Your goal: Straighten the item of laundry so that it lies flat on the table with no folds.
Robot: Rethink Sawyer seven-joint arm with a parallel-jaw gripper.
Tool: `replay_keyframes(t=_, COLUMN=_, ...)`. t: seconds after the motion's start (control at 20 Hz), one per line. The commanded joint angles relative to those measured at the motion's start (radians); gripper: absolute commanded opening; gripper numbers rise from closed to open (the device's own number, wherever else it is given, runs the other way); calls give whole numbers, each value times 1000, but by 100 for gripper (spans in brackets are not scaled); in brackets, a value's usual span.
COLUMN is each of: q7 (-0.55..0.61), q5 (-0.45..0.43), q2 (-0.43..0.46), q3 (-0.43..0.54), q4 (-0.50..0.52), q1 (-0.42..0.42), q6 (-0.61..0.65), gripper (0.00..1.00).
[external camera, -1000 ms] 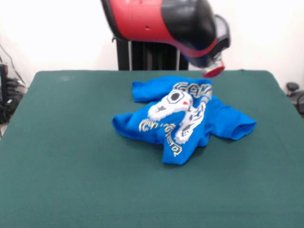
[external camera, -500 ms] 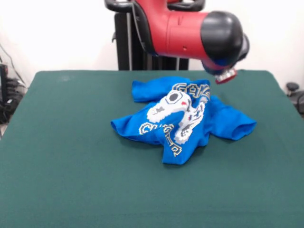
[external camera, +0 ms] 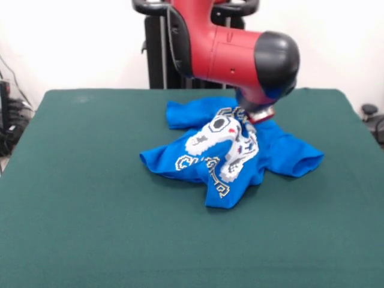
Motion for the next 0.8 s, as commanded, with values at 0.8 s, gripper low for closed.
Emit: replay_keyframes(t=0.8, q7=53, q5=196, q2=-161, q3=204, q4=-75, q1=-109, q6=111, gripper=0)
